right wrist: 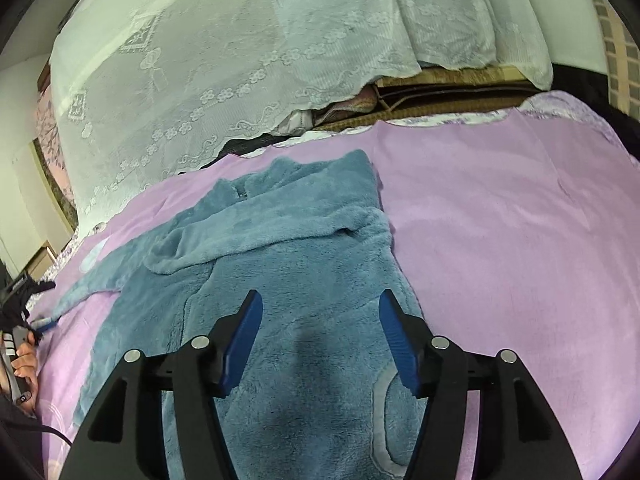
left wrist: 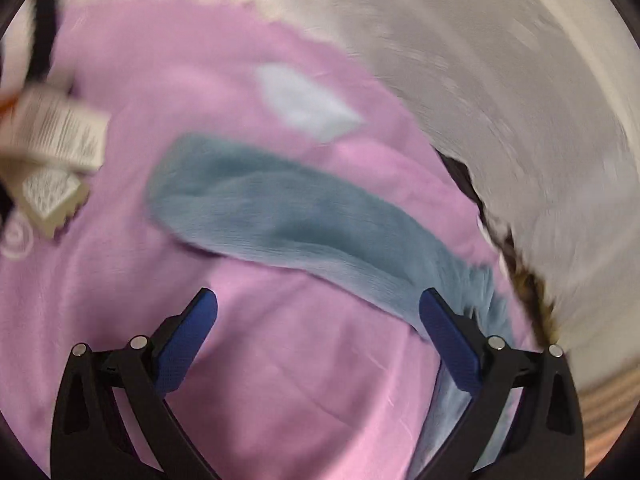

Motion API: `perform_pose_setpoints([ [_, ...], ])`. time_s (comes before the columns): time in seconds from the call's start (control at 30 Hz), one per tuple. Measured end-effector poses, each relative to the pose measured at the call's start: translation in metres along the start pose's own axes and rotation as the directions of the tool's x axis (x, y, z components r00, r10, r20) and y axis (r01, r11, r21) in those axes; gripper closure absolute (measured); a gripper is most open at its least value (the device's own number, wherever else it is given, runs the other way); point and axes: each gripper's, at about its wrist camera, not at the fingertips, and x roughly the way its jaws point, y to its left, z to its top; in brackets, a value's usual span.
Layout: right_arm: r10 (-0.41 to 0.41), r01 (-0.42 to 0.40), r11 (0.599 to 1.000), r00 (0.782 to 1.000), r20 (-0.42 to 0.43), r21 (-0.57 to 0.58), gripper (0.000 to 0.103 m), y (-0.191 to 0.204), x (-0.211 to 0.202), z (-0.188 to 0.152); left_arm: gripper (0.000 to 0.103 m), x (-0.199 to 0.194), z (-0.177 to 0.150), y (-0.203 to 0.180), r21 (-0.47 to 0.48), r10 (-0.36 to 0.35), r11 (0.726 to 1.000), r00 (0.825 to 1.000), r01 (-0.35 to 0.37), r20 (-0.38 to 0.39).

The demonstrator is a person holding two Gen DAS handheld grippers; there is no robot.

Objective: Fold small clothes
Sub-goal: 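Release the sleeve with the right tool while the left tool grasps the other sleeve cuff, then lift the held sleeve with the left tool and fold it across the jacket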

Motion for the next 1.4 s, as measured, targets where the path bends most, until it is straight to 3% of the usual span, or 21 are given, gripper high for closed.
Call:
perform_pose_setpoints([
  [0.1,0.003,-0.003,1.0,1.0,0.0,-0.004,0.042,0.001,0.0,-0.001,0.005,-0.001,0.008,0.018,-0.066,-0.006,0.998,1.0,0.007,0.009],
  [0.37,0.018,-0.018,1.0,0.999,-0.028,0.011,0.041,0.0,0.006,-0.002,0.009,0.018,0.025,0.019,-0.088,0.041,0.995,0.999,-0.038,0.029],
  [0.43,0.022,-0.021,0.999,0.999,-0.043,0.03,0.041,-0.004,0.009,-0.002,0.032,0.023,0.034,0.02,-0.087,0.067,0.994,0.997,-0.064,0.036],
  [0.6,0.04,-0.033,0.996,0.997,-0.071,0.086,0.041,-0.014,0.016,-0.003,0.068,0.033,0.048,0.023,-0.058,0.132,0.99,0.99,-0.129,0.044],
  [0.63,0.04,-0.034,0.996,0.997,-0.07,0.088,0.041,-0.014,0.016,-0.004,0.081,0.033,0.048,0.021,-0.041,0.131,0.991,0.99,-0.13,0.044],
  [0.7,0.035,-0.03,0.997,0.997,-0.069,0.077,0.041,-0.012,0.016,-0.004,0.091,0.034,0.048,0.017,-0.012,0.113,0.994,0.993,-0.113,0.034],
  [0.9,0.045,-0.042,0.997,0.998,-0.045,0.064,0.041,-0.006,0.008,0.003,0.094,0.01,0.041,-0.022,0.148,0.145,0.975,0.978,-0.166,0.148],
  [1.1,0.075,-0.073,0.997,0.995,-0.063,0.041,0.041,0.005,0.012,0.023,0.094,-0.006,0.027,-0.08,0.328,0.138,0.923,0.969,-0.2,0.203],
  [1.17,0.061,-0.06,0.998,0.996,-0.064,0.016,0.041,0.008,0.017,0.032,0.094,-0.007,0.022,-0.103,0.376,0.129,0.905,0.97,-0.2,0.204],
  [1.4,0.053,-0.057,0.998,0.993,-0.105,-0.037,0.041,0.021,0.053,0.063,0.094,0.001,0.005,-0.167,0.456,0.064,0.881,0.986,-0.129,0.156],
])
